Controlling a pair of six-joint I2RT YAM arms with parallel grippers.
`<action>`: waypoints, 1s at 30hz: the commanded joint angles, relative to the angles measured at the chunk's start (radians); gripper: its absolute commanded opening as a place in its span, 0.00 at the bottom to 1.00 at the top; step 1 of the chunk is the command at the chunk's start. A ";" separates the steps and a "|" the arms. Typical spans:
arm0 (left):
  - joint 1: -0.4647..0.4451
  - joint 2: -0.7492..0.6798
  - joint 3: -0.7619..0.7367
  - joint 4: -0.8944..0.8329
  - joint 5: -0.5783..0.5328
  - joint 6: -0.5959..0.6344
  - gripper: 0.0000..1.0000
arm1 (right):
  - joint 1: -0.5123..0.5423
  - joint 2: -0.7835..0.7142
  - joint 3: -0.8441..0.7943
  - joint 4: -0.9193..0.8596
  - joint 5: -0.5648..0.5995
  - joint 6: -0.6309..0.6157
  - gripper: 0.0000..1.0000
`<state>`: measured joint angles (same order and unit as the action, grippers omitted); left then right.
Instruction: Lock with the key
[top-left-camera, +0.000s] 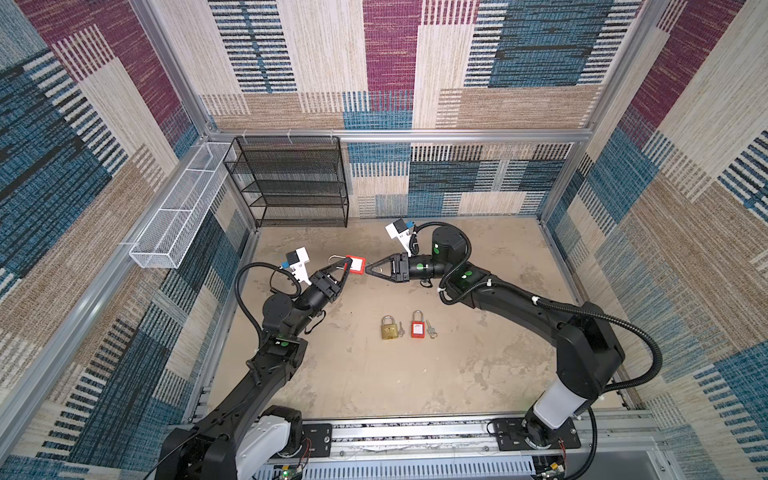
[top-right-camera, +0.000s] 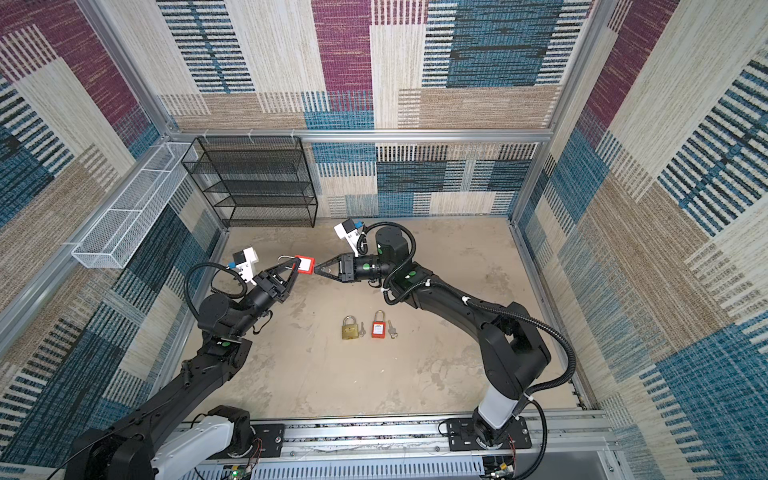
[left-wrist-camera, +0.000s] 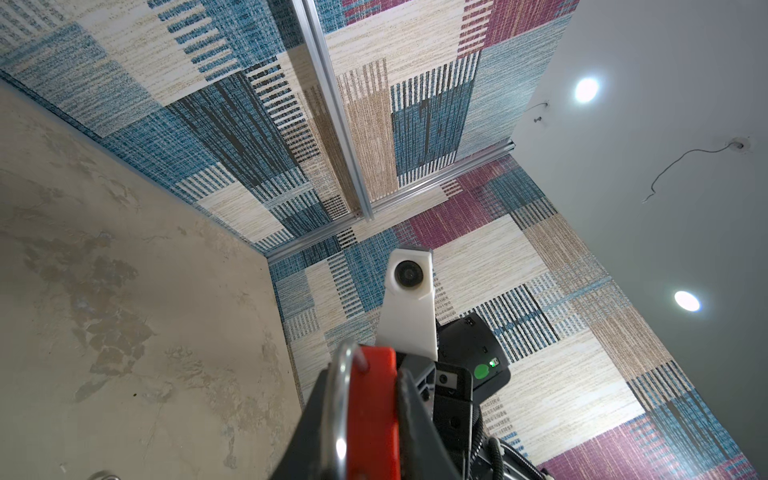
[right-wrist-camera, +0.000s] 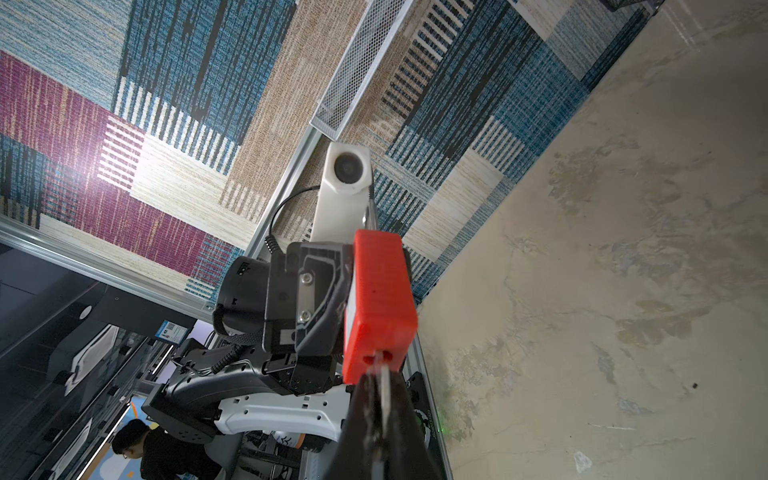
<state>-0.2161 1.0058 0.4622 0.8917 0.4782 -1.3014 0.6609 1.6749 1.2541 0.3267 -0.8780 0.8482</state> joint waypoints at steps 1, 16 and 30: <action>0.021 -0.003 -0.011 0.006 -0.153 -0.002 0.00 | -0.014 -0.017 0.002 0.026 0.048 -0.026 0.00; 0.029 -0.109 -0.085 -0.058 -0.282 0.041 0.00 | -0.044 -0.029 -0.087 0.160 0.032 0.092 0.00; 0.027 -0.010 0.162 -0.651 -0.023 0.259 0.00 | -0.186 -0.143 -0.201 0.081 0.045 0.041 0.00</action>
<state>-0.1841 0.9398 0.5644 0.4587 0.3046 -1.1629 0.4973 1.5543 1.0660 0.4332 -0.8440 0.9253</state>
